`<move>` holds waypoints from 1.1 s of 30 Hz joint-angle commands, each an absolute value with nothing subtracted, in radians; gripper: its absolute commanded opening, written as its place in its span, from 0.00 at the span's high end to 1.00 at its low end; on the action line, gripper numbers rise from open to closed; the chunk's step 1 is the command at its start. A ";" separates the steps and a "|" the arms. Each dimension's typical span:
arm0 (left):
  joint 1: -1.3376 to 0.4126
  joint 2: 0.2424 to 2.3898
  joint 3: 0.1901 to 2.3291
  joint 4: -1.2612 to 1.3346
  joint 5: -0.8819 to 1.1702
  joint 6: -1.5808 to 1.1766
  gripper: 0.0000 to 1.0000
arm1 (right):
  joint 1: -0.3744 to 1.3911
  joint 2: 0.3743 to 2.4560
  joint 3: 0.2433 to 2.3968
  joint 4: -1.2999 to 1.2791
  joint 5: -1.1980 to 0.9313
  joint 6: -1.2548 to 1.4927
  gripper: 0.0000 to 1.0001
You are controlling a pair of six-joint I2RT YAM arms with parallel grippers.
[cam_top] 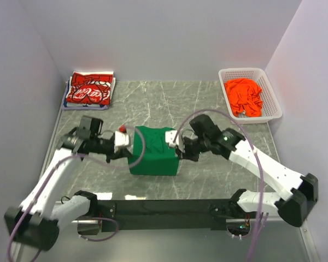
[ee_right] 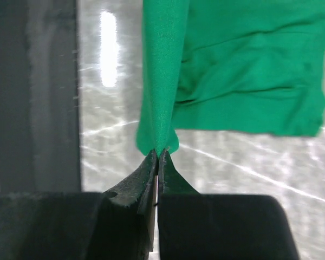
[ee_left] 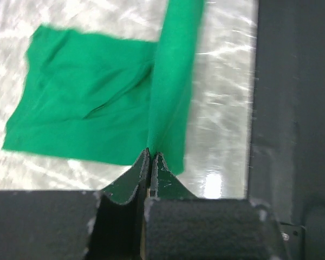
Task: Fold and stack the t-shirts
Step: Fold the tshirt
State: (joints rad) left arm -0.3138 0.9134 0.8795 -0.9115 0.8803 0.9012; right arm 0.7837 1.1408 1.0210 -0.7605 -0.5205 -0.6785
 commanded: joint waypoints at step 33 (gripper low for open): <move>-0.110 1.820 1.068 -0.796 0.999 0.531 0.91 | 0.549 1.959 1.336 -0.856 -0.706 -0.603 0.98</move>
